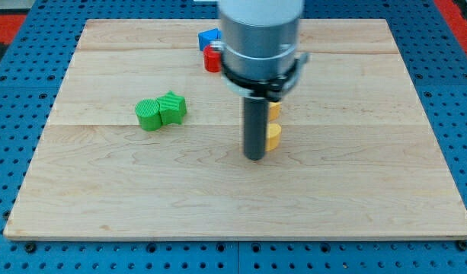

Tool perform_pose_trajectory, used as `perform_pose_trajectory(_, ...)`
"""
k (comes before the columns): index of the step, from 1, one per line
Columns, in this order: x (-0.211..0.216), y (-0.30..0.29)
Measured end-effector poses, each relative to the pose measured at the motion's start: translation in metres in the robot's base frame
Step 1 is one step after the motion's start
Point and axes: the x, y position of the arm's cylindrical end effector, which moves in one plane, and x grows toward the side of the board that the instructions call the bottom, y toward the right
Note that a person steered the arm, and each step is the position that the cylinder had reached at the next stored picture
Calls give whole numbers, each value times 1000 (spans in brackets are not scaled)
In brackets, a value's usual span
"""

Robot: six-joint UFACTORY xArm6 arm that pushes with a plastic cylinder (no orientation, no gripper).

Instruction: Move the yellow hexagon to the right side of the red star

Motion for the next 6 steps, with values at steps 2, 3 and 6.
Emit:
perform_pose_trajectory(2, -36, 2)
perform_pose_trajectory(3, -55, 2)
perform_pose_trajectory(6, -147, 20)
